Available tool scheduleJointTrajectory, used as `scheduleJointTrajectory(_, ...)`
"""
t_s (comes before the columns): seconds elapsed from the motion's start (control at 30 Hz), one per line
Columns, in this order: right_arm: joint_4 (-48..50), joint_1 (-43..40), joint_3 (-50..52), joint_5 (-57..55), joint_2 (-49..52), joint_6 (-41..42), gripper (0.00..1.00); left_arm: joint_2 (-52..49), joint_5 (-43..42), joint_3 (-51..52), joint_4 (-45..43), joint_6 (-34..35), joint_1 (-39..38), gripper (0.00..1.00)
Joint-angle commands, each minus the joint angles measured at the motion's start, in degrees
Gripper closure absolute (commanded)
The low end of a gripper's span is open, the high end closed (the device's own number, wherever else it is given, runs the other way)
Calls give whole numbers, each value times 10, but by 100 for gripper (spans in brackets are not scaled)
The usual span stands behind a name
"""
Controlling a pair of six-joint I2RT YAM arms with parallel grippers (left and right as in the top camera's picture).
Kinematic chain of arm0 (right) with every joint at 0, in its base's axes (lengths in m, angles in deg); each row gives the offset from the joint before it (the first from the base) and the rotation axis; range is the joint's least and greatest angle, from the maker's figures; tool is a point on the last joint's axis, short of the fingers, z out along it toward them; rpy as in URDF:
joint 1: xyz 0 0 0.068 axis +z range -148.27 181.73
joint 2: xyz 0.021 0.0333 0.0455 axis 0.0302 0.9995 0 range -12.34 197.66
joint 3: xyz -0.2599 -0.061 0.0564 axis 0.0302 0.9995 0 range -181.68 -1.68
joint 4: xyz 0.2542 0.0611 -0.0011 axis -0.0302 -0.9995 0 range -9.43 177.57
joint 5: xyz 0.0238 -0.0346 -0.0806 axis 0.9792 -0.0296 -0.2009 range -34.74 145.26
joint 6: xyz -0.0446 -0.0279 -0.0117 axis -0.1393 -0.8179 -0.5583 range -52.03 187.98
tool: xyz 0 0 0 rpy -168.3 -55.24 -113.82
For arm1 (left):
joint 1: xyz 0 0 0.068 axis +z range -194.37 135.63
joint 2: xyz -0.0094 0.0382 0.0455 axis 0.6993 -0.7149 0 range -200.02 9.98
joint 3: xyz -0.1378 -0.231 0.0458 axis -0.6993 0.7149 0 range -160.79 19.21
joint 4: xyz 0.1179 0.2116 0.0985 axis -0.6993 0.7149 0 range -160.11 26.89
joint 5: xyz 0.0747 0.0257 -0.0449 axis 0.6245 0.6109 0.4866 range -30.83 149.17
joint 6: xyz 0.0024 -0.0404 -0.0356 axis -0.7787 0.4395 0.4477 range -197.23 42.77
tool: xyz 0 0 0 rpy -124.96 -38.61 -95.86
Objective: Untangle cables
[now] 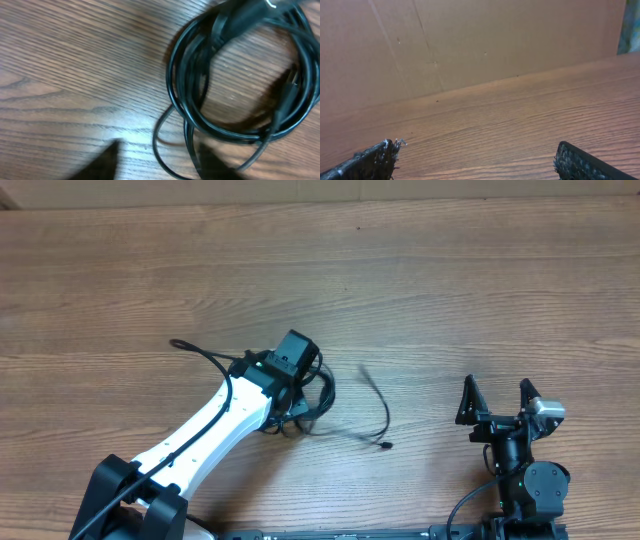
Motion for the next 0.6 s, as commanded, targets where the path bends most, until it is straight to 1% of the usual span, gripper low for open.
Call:
scheduleJointTrajectory(0.0,4,-1,6,3,-7,-5,0,-2,26,0,-6,31,3,25)
scheduleJointTrajectory(0.07,4,-1,6,3,-7,-5,0,-2,18,-8,-9,24,3,14)
scheduleJointTrajectory(0.1,4,-1,6,3,-7,-5,0,-1,17,-14,-12,6,3,12)
scheduleJointTrajectory(0.17,4,-1,6,3,-7,-5,0,-1,14,-27,-21,-52,3,11)
scheduleJointTrajectory(0.23,4,-1,6,3,-7,-5,0,-1,8,-42,-26,-99,3,11)
scheduleJointTrajectory(0.3,4,-1,6,3,-7,-5,0,-1,7,-53,-34,-115,3,11)
scheduleJointTrajectory(0.37,4,-1,6,3,-7,-5,0,-1,7,-54,-47,-115,3,18)
scheduleJointTrajectory(0.4,4,-1,6,3,-7,-5,0,-1,9,-54,-51,-115,3,25)
scheduleJointTrajectory(0.43,4,-1,6,3,-7,-5,0,-2,10,-54,-52,-115,3,27)
scheduleJointTrajectory(0.57,4,-1,6,3,-7,-5,0,-10,8,-53,-47,-113,3,16)
